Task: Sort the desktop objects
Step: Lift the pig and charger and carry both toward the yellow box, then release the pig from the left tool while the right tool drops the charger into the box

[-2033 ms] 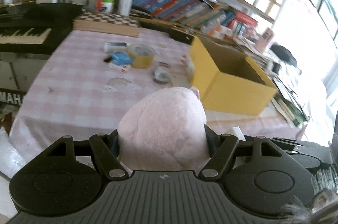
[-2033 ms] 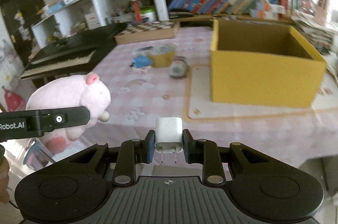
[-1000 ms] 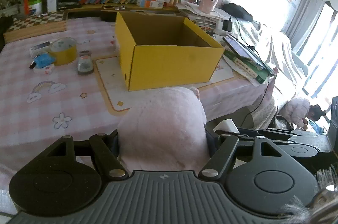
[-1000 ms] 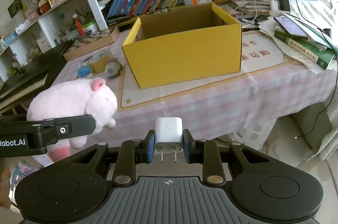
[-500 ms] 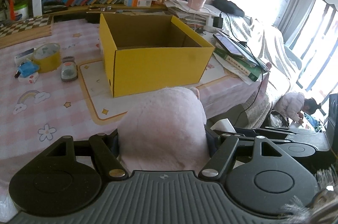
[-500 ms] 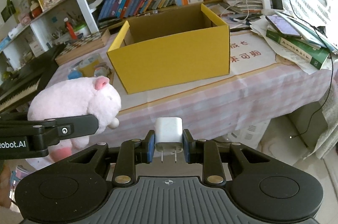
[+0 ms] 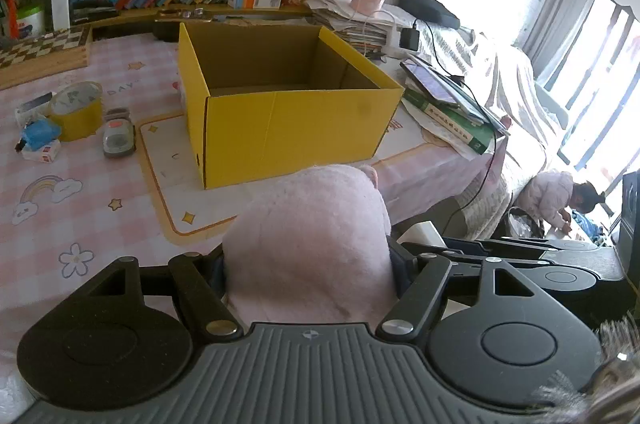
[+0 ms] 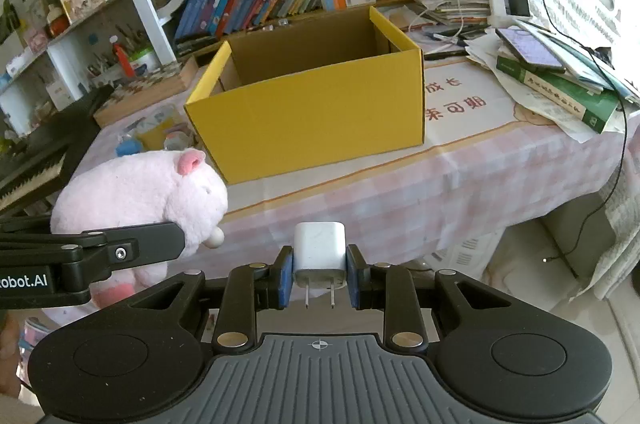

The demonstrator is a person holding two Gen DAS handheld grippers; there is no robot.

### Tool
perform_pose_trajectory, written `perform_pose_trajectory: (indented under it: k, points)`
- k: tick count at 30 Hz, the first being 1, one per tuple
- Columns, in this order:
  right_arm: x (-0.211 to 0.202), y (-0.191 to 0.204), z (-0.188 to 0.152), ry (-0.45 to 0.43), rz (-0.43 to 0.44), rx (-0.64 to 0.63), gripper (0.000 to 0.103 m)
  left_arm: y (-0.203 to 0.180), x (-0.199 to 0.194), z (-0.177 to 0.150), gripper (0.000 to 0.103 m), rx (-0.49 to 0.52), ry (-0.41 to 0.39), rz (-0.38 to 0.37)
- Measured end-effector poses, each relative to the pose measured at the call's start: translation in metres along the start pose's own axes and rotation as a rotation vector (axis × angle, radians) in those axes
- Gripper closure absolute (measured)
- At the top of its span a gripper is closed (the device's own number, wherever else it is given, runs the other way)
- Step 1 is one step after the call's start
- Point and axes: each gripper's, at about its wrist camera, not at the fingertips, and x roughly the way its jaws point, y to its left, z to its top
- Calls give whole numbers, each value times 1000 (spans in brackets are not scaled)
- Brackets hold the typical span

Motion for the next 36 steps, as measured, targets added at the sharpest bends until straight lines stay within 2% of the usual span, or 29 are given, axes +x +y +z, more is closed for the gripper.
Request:
perform_pose_trajectory:
  k: [12, 20, 30, 36]
  points:
    - [19, -1, 23, 16, 5, -32, 77, 6, 22, 21, 33, -14, -10, 2]
    - [34, -2, 51, 5, 17, -78, 77, 8, 37, 44, 33, -9, -50, 7]
    - [56, -12, 101, -38, 68, -124, 77, 9, 53, 89, 33, 20, -137, 49]
    - [73, -17, 140, -85, 100, -202, 77, 10, 66, 128, 33, 33, -190, 90]
